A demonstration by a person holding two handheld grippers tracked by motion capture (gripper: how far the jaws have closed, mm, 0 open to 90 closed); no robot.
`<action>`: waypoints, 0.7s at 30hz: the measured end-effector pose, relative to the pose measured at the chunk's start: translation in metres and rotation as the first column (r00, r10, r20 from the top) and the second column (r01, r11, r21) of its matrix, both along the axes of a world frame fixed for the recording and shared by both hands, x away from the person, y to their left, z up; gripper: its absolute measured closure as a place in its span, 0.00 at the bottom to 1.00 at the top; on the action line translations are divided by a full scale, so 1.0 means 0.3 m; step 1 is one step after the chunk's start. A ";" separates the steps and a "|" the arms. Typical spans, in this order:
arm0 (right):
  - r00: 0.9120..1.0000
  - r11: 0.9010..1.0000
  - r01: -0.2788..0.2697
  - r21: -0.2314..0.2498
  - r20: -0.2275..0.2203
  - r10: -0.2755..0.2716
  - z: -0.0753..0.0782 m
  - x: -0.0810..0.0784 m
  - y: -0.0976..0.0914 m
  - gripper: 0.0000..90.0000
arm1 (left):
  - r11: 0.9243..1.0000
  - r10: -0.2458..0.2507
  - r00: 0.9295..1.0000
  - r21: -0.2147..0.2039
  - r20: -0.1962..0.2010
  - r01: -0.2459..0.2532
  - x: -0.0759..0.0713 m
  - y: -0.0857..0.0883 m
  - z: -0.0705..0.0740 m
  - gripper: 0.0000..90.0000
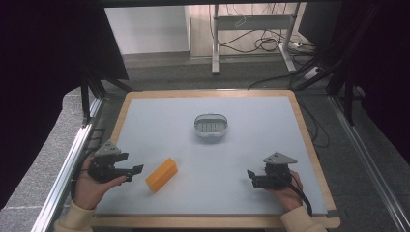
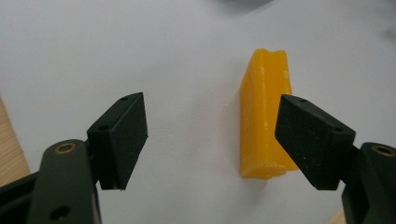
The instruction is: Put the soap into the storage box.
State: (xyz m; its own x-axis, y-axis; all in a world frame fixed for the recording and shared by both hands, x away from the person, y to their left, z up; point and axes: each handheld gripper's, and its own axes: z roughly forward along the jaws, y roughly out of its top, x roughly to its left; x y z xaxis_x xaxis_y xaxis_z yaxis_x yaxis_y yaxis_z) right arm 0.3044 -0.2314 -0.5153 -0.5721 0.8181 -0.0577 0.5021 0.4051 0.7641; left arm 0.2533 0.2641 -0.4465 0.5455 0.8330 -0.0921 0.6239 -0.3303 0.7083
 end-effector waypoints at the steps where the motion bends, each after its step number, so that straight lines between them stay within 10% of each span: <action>1: 1.000 1.000 -0.002 -0.008 0.000 0.002 -0.002 0.000 0.001 0.14 | 1.000 -0.010 1.000 0.001 -0.006 0.010 0.000 -0.008 -0.001 0.28; 21: 1.000 0.999 -0.001 -0.041 0.008 0.002 -0.001 -0.005 0.005 0.14 | 0.998 -0.061 0.997 0.013 -0.040 0.061 -0.002 -0.075 0.012 0.26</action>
State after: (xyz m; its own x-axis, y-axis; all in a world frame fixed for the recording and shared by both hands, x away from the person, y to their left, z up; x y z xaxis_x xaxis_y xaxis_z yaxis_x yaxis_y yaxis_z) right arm 0.3030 -0.2300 -0.5155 -0.5726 0.8142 -0.0960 0.4952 0.4368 0.7510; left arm 0.2527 0.2416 -0.4428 0.5913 0.7998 -0.1034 0.6300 -0.3781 0.6784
